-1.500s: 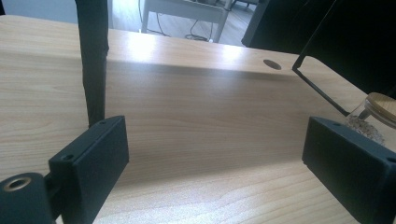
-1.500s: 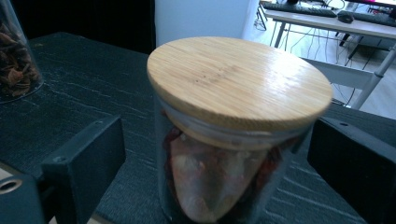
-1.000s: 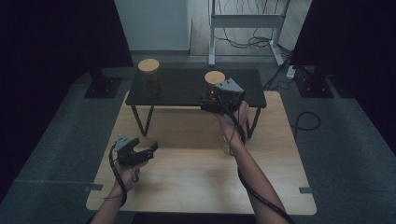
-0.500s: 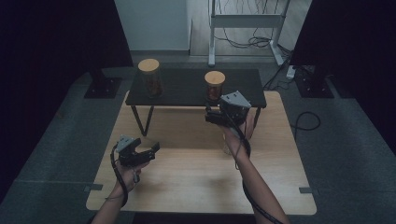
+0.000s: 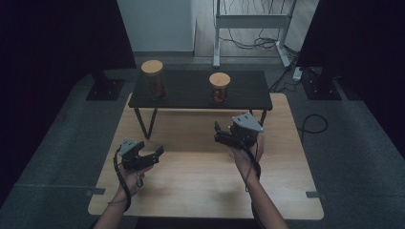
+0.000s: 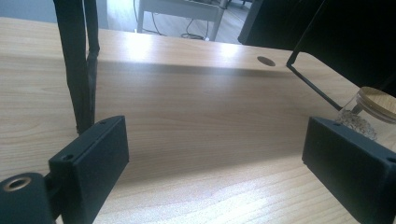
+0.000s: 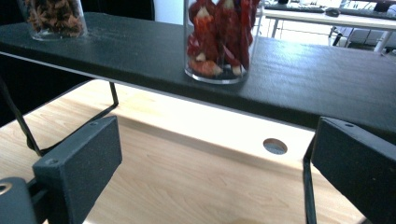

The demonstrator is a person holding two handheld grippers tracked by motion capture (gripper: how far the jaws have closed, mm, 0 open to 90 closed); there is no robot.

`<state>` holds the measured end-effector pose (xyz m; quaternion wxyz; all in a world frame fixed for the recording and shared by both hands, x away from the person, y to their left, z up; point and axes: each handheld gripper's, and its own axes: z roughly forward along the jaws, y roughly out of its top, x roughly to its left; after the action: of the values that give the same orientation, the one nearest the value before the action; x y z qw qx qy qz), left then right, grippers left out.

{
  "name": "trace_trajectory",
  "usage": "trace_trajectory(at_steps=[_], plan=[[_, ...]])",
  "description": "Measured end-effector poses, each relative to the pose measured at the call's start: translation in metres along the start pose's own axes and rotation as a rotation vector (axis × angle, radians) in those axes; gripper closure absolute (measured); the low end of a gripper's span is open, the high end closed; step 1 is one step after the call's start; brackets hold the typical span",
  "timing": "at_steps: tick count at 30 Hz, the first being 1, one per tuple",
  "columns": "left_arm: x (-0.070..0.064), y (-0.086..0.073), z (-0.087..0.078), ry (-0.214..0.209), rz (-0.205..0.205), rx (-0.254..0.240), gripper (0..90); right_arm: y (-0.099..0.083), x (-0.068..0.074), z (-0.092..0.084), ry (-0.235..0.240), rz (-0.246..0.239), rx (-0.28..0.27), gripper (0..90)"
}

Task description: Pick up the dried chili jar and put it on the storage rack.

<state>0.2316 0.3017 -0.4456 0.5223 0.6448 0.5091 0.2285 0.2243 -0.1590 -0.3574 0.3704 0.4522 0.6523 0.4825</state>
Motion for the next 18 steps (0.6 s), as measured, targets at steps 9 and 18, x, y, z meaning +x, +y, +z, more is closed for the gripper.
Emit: trace_trajectory(at_steps=[9, 18], plan=[[-0.002, -0.001, 0.001, 0.0, 0.005, 0.007, 6.8, -0.024, 0.002, -0.017, -0.007, 0.016, 0.013, 1.5], [-0.002, -0.002, 0.003, 0.002, 0.008, 0.015, 6.8, -0.04, 0.003, -0.02, 0.005, 0.031, 0.051, 1.6]])
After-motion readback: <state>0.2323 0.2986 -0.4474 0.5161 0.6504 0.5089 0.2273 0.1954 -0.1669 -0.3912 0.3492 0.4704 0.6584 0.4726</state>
